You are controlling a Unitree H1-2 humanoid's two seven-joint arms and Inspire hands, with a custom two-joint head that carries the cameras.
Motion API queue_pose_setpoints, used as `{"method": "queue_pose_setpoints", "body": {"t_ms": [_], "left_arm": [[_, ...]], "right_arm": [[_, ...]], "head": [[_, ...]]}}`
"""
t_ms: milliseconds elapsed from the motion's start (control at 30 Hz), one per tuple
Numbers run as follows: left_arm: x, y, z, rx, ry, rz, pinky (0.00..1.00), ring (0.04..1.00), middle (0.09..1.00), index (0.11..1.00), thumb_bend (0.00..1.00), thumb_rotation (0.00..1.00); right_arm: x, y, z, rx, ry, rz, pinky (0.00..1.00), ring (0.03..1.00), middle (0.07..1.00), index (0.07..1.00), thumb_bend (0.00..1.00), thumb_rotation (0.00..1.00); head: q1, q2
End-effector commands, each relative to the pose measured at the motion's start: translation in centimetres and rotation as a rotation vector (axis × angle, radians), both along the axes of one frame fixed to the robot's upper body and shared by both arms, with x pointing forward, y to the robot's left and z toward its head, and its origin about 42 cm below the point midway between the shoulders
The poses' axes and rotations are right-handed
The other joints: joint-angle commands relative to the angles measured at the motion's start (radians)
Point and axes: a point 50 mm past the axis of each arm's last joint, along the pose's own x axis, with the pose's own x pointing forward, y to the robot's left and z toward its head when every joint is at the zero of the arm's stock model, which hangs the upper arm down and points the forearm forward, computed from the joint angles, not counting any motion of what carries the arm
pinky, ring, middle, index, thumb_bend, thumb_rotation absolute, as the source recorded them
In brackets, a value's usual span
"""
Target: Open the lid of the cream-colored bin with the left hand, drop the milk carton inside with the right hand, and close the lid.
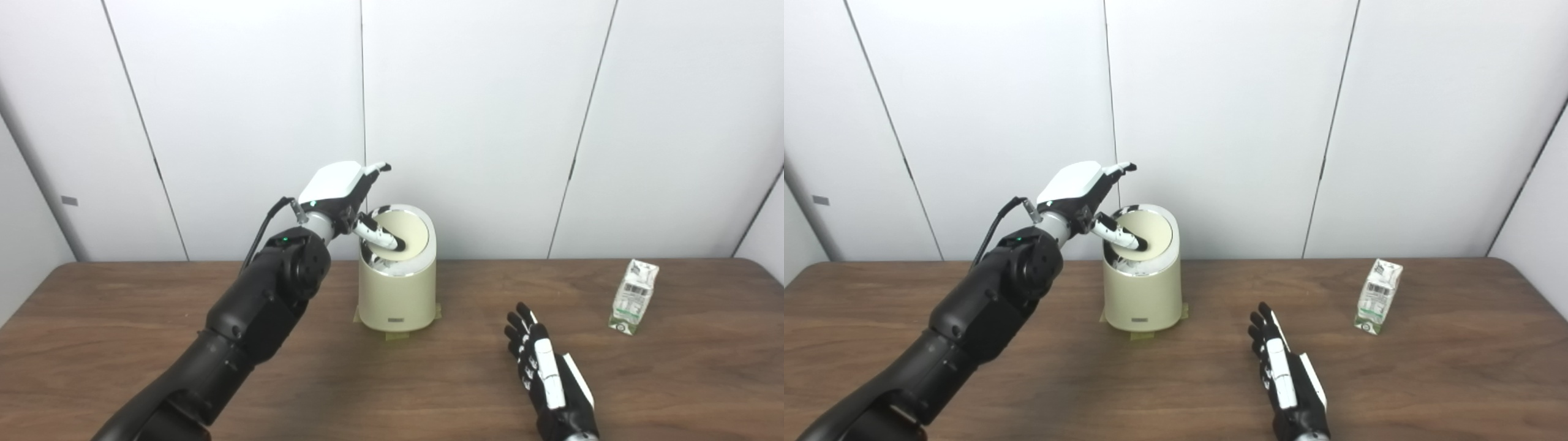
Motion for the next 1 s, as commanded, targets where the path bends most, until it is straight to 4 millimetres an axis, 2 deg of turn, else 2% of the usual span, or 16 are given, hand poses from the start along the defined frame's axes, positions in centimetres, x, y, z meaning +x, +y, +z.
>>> {"method": "queue_pose_setpoints", "body": {"t_ms": [0,300,433,500,533,600,733,833,967], "left_arm": [[0.7,0.3,2.1,0.052,-0.064,0.001,0.83,0.898,0.930,0.932,0.97,0.00],[0.5,0.6,2.5,0.021,-0.068,-0.005,0.85,0.900,0.925,0.930,0.95,0.00],[0.4,1.0,3.5,-0.171,-0.019,-0.006,0.83,0.895,0.908,0.918,0.90,0.04],[0.3,1.3,4.0,-0.283,0.005,-0.008,0.81,0.887,0.905,0.912,0.84,0.08],[0.0,1.5,4.4,-0.392,0.008,-0.009,0.80,0.885,0.904,0.911,0.83,0.09],[-0.5,1.8,4.9,-0.549,-0.018,-0.015,0.75,0.840,0.852,0.856,0.68,0.16],[-1.7,2.7,5.2,-0.749,-0.104,-0.034,0.69,0.788,0.817,0.823,0.54,0.27],[-2.9,3.5,4.9,-0.844,-0.100,-0.048,0.73,0.800,0.821,0.831,0.47,0.34],[-5.0,4.7,3.9,-0.900,-0.065,-0.046,0.79,0.838,0.838,0.831,0.45,0.42]], "right_arm": [[0.4,0.5,1.2,0.002,-0.039,0.009,1.00,0.967,0.973,1.000,0.66,1.00],[0.4,0.5,1.6,-0.014,-0.046,0.006,1.00,0.966,0.974,1.000,0.66,1.00],[0.5,0.4,1.7,-0.016,-0.045,0.000,1.00,0.960,0.969,1.000,0.66,1.00],[0.5,0.4,1.7,-0.016,-0.042,-0.002,1.00,0.959,0.969,1.000,0.66,1.00],[0.5,0.4,1.7,-0.009,-0.040,-0.003,1.00,0.959,0.969,1.000,0.66,1.00],[0.5,0.4,1.8,-0.002,-0.039,-0.002,1.00,0.963,0.971,1.000,0.66,1.00],[0.5,0.2,1.9,-0.006,-0.043,-0.006,1.00,0.961,0.968,1.000,0.65,1.00],[0.4,0.0,1.8,-0.016,-0.045,-0.007,0.99,0.959,0.965,1.000,0.64,1.00],[0.4,-0.2,2.0,-0.027,-0.045,-0.006,0.98,0.950,0.961,1.000,0.64,1.00]], "head": [[-0.001,0.003],[-0.004,0.005],[-0.003,0.010],[-0.003,0.010],[-0.004,0.013],[-0.004,0.015],[-0.001,0.019],[0.001,0.022],[0.001,0.025]]}}
